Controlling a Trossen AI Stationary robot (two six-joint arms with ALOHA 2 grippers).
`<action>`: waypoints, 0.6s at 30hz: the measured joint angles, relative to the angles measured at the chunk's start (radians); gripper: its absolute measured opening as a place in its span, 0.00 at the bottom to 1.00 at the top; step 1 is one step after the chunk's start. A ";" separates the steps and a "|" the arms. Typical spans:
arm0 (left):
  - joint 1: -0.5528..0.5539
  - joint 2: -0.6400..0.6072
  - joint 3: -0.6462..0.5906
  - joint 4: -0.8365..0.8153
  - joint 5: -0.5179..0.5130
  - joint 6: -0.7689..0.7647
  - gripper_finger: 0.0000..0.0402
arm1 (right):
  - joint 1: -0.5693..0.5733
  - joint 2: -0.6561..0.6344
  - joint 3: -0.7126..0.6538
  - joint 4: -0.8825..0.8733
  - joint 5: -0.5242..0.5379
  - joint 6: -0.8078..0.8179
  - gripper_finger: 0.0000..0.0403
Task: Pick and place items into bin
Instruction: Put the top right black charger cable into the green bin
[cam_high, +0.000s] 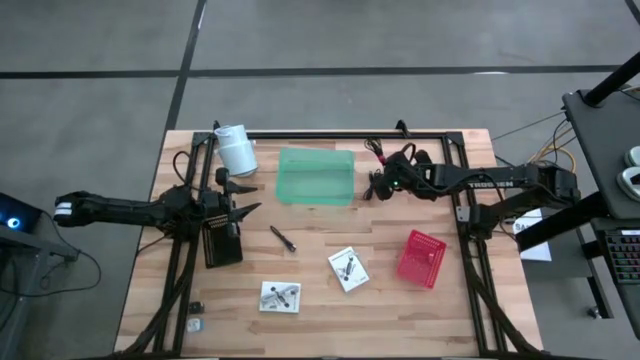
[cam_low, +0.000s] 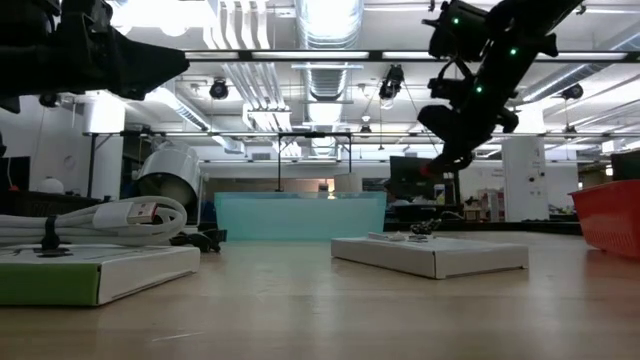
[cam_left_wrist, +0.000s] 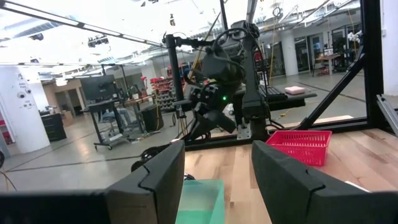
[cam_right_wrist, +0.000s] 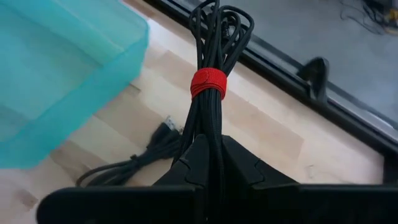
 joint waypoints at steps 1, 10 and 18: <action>0.000 0.000 0.000 0.000 0.000 0.000 0.43 | 0.000 0.000 0.000 0.017 -0.010 -0.018 0.03; 0.000 0.000 0.000 0.000 0.000 0.000 0.43 | 0.000 0.000 0.000 0.178 -0.063 -0.197 0.03; 0.000 0.000 0.000 0.000 0.000 0.000 0.43 | -0.001 0.000 0.000 0.271 -0.087 -0.415 0.03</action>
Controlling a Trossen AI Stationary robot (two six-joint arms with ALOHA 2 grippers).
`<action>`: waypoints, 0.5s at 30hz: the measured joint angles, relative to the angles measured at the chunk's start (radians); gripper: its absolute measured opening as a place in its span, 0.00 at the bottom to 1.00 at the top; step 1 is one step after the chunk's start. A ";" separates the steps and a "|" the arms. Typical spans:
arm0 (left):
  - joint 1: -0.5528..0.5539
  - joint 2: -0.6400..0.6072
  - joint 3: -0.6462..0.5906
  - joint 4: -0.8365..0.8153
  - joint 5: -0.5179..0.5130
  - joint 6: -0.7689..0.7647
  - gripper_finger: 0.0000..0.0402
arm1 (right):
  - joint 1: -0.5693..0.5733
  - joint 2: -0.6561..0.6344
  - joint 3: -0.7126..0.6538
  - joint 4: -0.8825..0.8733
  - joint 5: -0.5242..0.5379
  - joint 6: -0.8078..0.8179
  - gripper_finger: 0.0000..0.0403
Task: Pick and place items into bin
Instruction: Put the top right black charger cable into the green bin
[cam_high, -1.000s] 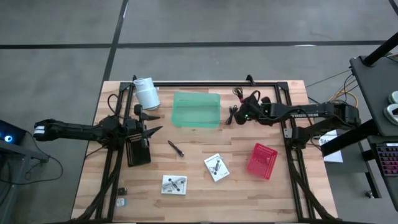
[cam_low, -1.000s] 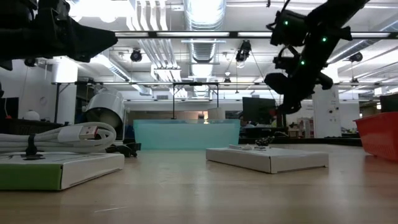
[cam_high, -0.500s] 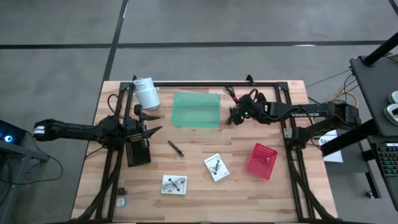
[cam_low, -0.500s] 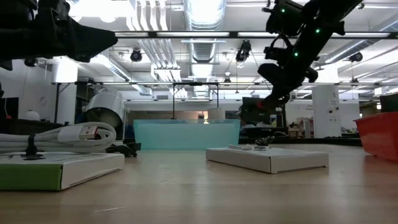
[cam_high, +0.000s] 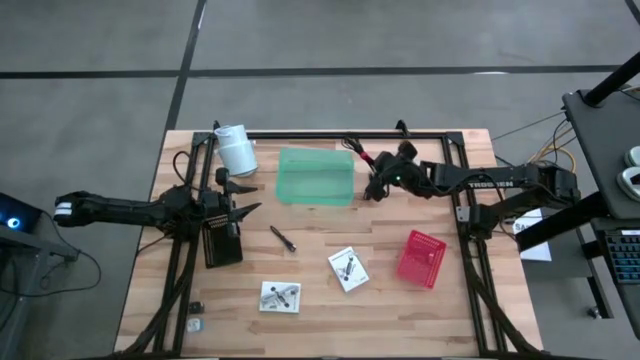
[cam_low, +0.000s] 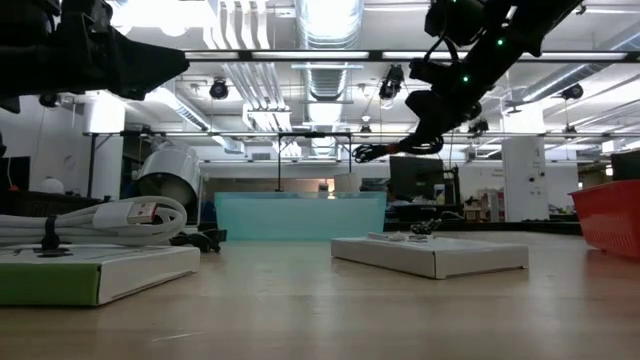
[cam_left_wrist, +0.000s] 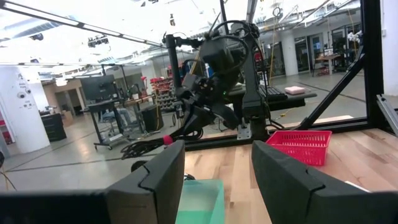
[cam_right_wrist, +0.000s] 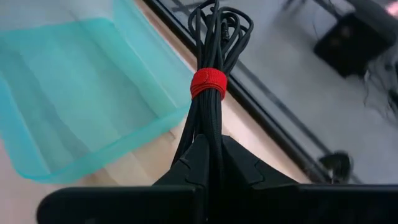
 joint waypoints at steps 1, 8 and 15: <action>0.000 0.000 0.000 0.000 0.000 0.000 0.43 | 0.000 0.000 0.000 0.017 -0.013 -0.030 0.03; 0.000 0.000 0.000 0.000 0.000 0.000 0.43 | 0.000 0.001 0.000 0.135 -0.137 -0.230 0.03; 0.000 0.000 0.000 0.001 0.000 0.000 0.43 | -0.008 0.042 0.000 0.292 -0.282 -0.416 0.03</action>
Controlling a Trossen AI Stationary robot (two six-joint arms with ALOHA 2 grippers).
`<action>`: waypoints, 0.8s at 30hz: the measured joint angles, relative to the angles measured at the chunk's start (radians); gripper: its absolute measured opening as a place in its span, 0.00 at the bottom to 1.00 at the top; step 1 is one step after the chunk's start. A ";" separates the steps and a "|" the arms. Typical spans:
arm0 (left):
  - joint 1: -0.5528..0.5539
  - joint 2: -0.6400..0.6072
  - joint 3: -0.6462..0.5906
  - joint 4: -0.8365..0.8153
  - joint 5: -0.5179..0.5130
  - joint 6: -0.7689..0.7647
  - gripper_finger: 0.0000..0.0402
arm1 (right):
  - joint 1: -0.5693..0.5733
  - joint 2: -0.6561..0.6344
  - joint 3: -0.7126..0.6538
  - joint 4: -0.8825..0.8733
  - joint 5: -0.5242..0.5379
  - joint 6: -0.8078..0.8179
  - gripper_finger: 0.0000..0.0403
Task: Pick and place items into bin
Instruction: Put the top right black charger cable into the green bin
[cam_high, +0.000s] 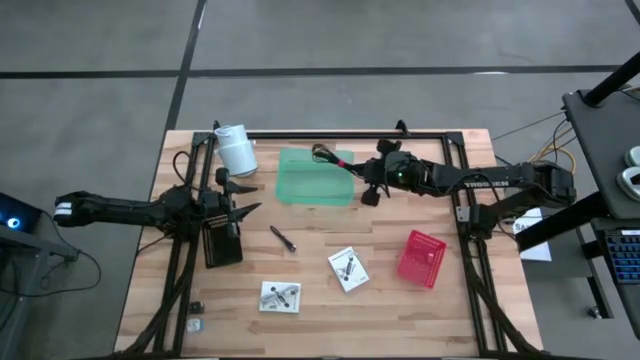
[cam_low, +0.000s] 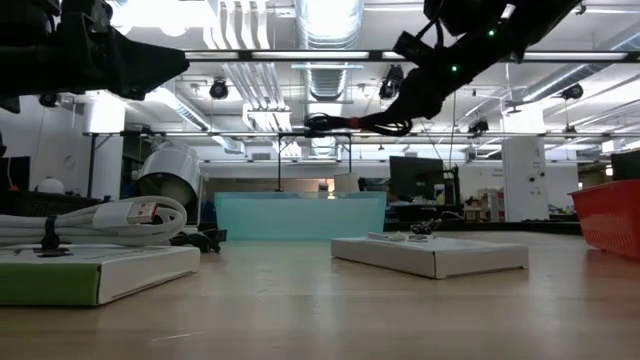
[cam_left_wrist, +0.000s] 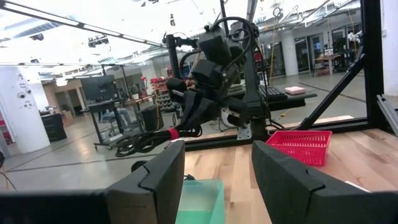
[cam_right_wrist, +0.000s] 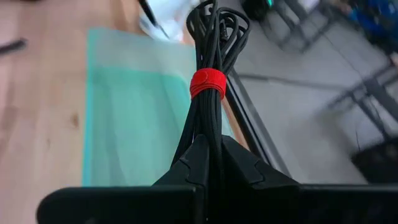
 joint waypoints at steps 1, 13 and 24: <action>0.000 0.000 0.000 0.000 0.000 0.000 0.43 | -0.004 0.011 0.000 0.027 -0.024 -0.020 0.03; 0.000 0.000 0.000 0.000 0.000 0.000 0.43 | -0.073 0.199 0.069 0.113 -0.118 -0.168 0.03; 0.000 0.000 0.000 0.000 0.000 0.000 0.43 | -0.143 0.437 0.354 -0.166 -0.143 -0.264 0.03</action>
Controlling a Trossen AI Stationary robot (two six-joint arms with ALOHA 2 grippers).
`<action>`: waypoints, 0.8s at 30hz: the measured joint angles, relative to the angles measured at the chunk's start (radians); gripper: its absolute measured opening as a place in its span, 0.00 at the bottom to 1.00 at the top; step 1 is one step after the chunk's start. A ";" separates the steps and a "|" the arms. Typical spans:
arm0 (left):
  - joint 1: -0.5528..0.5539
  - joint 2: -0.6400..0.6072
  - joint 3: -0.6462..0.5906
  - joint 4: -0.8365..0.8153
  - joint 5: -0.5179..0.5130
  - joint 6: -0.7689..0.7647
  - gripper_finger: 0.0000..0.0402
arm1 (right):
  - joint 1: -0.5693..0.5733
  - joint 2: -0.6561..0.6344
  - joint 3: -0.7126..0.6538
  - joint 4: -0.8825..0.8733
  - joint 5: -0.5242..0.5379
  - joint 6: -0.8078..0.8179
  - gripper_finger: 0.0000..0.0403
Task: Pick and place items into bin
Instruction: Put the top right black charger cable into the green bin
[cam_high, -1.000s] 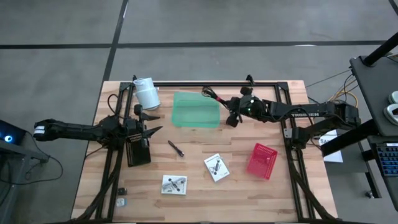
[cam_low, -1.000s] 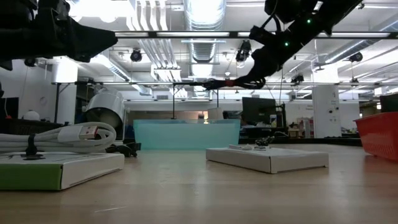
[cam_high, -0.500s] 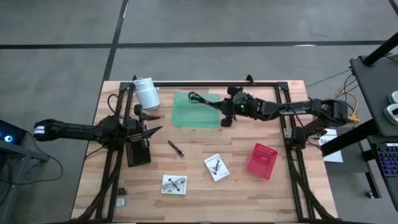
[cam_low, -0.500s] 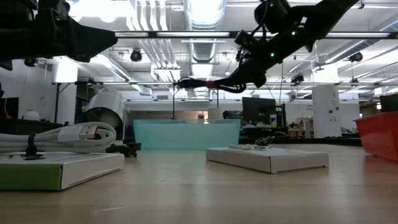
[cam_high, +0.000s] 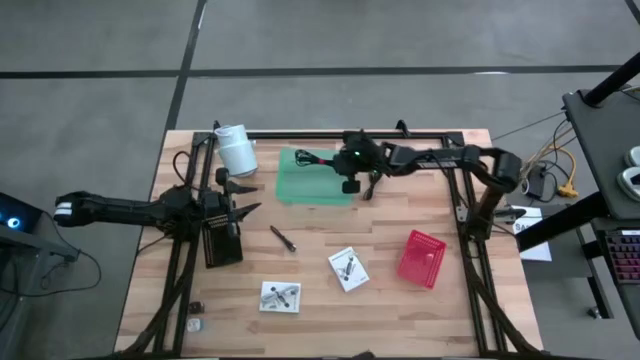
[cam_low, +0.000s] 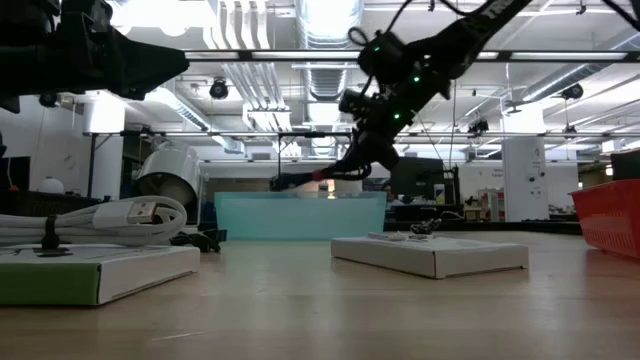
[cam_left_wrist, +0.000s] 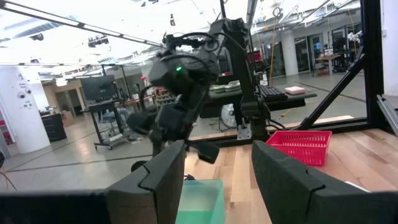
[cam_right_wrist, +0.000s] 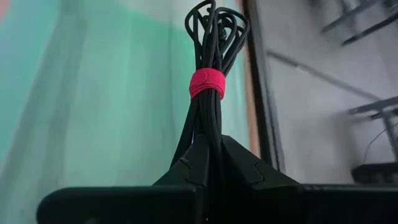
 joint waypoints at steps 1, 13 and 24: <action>0.000 0.000 0.000 0.000 0.000 0.000 0.43 | -0.006 0.022 0.033 -0.027 -0.001 0.000 0.03; 0.000 0.000 0.000 0.000 0.000 0.000 0.43 | -0.022 0.180 0.219 -0.138 -0.074 -0.079 0.03; 0.000 0.000 0.000 0.000 0.000 0.000 0.43 | -0.052 0.219 0.234 -0.161 -0.070 -0.106 0.03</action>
